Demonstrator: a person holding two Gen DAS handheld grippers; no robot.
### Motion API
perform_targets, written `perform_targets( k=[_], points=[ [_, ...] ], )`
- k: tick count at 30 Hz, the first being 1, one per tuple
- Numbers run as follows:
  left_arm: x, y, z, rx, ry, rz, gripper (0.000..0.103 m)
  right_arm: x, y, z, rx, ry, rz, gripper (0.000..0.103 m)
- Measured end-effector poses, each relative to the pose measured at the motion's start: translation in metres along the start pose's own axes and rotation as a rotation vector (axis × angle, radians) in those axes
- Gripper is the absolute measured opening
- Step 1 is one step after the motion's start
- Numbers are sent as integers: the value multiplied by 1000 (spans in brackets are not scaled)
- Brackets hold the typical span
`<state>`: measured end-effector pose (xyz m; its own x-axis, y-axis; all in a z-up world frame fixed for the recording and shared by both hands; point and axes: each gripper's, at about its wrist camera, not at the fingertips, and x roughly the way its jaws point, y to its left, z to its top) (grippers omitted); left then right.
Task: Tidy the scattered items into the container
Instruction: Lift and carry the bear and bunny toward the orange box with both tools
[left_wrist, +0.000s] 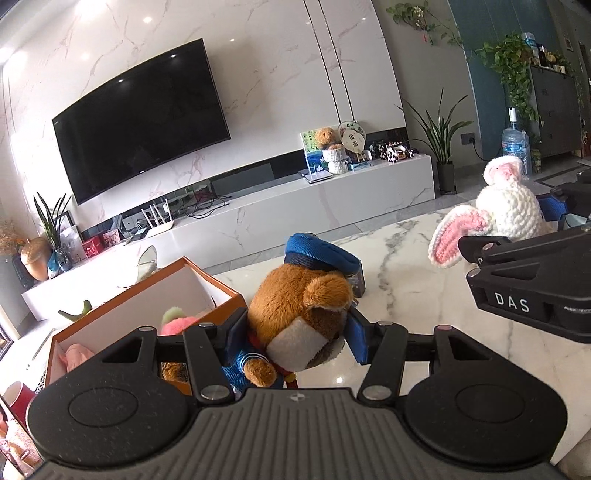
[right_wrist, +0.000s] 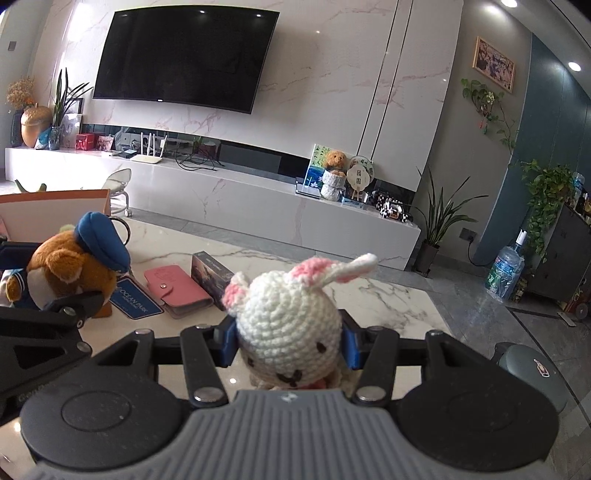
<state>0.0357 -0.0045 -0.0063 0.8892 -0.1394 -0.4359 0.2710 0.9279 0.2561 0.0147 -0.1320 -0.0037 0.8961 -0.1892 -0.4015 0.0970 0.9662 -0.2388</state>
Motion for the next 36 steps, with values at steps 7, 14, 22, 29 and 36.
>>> perform_targets(
  k=[7, 14, 22, 29, 36],
  points=[
    [-33, 18, 2, -36, -57, 35, 64, -39, 20, 13, -15, -65, 42, 55],
    [-57, 39, 6, -66, -111, 86, 64, -68, 42, 26, -32, -121, 90, 55],
    [-62, 65, 2, -101, -116, 148, 64, -77, 68, 42, -37, -133, 162, 55],
    [-58, 92, -1, -132, -112, 204, 64, -62, 98, 60, -55, -127, 236, 55],
    [-42, 122, 1, -156, -102, 250, 64, -41, 127, 80, -90, -138, 285, 55]
  ],
)
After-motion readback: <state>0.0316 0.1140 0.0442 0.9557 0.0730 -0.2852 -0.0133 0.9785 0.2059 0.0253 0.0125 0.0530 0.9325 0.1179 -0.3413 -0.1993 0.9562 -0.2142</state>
